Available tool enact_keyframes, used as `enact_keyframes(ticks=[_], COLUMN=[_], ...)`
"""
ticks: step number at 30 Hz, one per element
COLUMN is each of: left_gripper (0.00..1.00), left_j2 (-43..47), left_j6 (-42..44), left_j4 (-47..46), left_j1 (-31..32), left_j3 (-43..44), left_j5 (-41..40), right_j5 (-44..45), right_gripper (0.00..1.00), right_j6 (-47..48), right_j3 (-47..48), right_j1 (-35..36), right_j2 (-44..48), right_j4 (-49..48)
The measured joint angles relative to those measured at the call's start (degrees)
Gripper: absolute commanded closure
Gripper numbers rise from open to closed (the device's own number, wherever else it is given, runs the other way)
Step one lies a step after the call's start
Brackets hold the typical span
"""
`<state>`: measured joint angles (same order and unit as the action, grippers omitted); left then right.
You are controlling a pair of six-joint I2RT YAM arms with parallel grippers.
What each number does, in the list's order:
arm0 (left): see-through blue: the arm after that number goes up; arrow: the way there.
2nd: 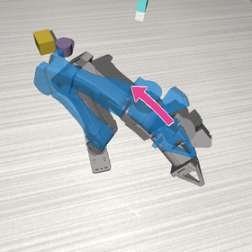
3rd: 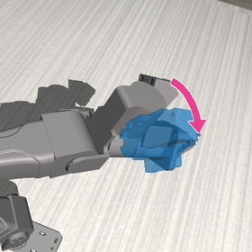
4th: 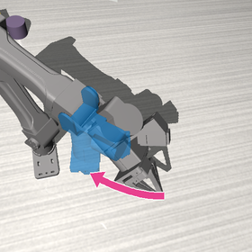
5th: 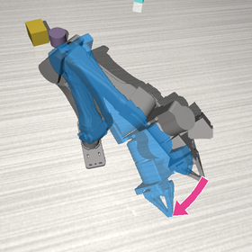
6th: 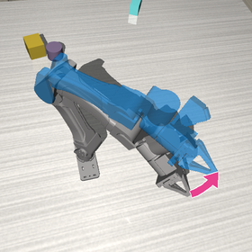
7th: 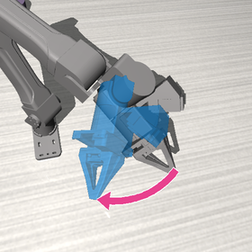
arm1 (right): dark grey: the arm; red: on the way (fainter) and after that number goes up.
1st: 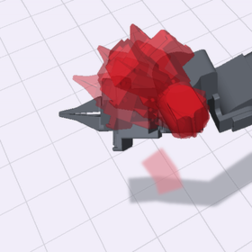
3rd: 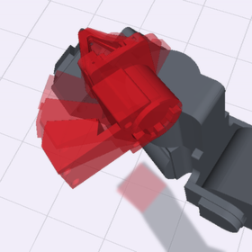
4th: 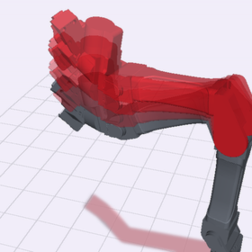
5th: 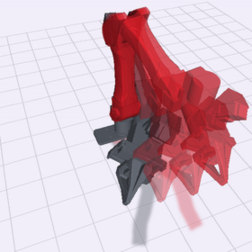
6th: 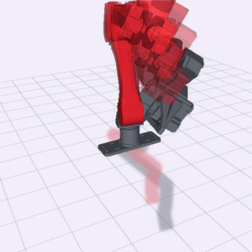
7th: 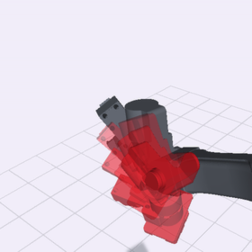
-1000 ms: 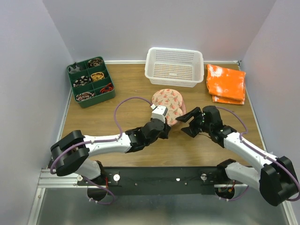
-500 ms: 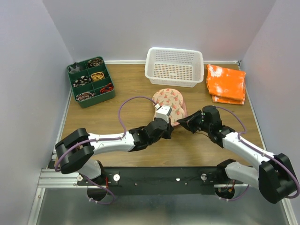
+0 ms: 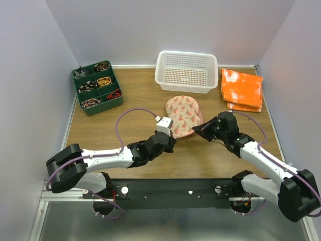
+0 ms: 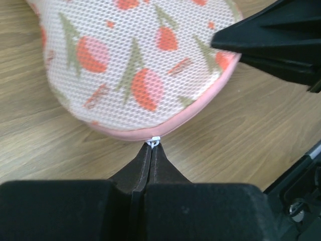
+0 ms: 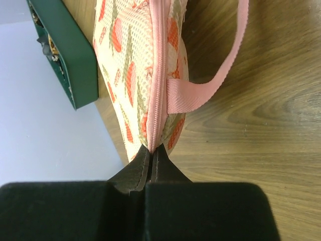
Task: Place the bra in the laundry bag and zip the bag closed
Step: Zip the zipper on the laundry bag, then adjust the laundry bag at the center of the board.
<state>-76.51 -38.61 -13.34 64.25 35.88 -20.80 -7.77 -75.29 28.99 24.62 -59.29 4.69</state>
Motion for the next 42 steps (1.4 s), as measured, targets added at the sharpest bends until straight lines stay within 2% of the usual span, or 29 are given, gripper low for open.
enact_keyframes(ticks=[7, 14, 24, 29, 31, 32, 33, 35, 36, 41, 42], left_gripper=[1.00, 1.00, 1.00, 1.00, 0.91, 0.83, 0.69, 0.61, 0.52, 0.43, 0.39], left_j2=[4.4, 5.8, 7.2, 7.7, 8.3, 8.7, 9.4, 11.4, 12.9, 21.0, 22.1], left_j6=[-0.9, 0.8, 8.0, 9.2, 9.1, 8.9, 8.7, 7.7, 7.3, 5.2, 4.9], left_j4=[2.3, 1.8, -3.5, -3.7, -2.7, -2.1, -1.1, 0.3, 1.6, 10.4, 11.8], left_j1=[-0.3, -4.5, -10.7, -11.7, -12.1, -12.1, -12.1, -11.8, -11.5, -10.3, -10.1], left_j3=[-4.1, -5.9, -7.3, -7.6, -7.6, -7.7, -7.8, -8.3, -8.8, -11.4, -11.4], left_j5=[-4.4, -5.7, 0.8, 4.2, 5.4, 5.7, 6.2, 6.6, 6.1, 3.1, 2.7], right_j5=[-0.9, -1.3, -6.2, -8.6, -10.3, -10.8, -11.6, -12.8, -12.9, -15.7, -16.3], right_gripper=[0.99, 0.99, 0.99, 0.99, 0.99, 0.99, 0.99, 0.99, 0.99, 0.99, 0.97], right_j6=[2.0, 4.2, 8.4, 12.7, 15.5, 16.5, 18.0, 20.1, 21.2, 28.0, 28.9], right_j3=[2.6, 4.4, 4.4, 5.4, 7.0, 7.6, 7.8, 7.8, 7.8, 7.5, 7.3], right_j1=[-0.7, -0.7, -3.2, -4.0, -4.4, -4.5, -4.6, -4.6, -4.7, -6.0, -6.0], right_j2=[-0.4, -0.2, 0.8, -0.5, -2.5, -3.3, -4.1, -4.7, -4.8, -5.7, -6.0], right_j4=[2.8, 6.2, 8.9, 9.9, 10.9, 11.3, 11.5, 12.4, 13.0, 16.5, 17.0])
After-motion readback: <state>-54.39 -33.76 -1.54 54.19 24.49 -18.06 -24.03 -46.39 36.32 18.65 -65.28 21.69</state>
